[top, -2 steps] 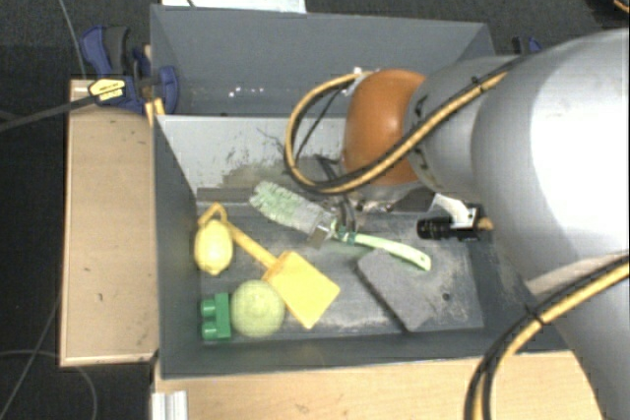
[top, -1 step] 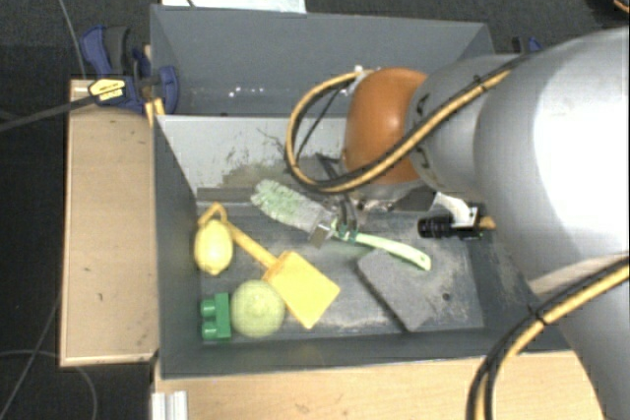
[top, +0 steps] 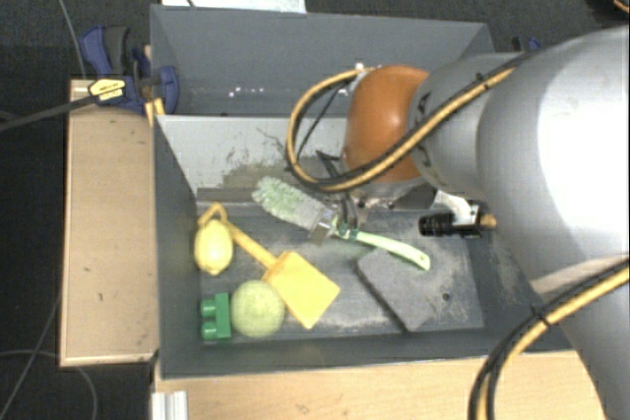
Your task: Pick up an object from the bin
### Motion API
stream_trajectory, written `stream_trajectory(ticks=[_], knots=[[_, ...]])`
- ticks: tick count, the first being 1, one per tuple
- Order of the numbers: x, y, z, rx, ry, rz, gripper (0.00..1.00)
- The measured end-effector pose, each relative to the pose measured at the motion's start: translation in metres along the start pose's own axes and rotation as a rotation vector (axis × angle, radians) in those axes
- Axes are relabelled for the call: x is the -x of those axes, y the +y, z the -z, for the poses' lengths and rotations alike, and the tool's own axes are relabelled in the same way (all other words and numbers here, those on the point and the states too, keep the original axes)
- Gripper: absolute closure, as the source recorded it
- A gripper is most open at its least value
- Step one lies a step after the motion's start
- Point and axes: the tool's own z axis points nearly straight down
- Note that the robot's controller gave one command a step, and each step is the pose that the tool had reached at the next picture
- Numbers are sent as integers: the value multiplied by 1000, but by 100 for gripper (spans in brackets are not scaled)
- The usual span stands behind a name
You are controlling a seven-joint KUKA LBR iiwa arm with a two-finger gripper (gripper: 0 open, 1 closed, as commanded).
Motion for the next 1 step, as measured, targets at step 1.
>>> stream_trajectory(ticks=[1], knots=[[-2, -2, 33, -6, 10, 2, 100]])
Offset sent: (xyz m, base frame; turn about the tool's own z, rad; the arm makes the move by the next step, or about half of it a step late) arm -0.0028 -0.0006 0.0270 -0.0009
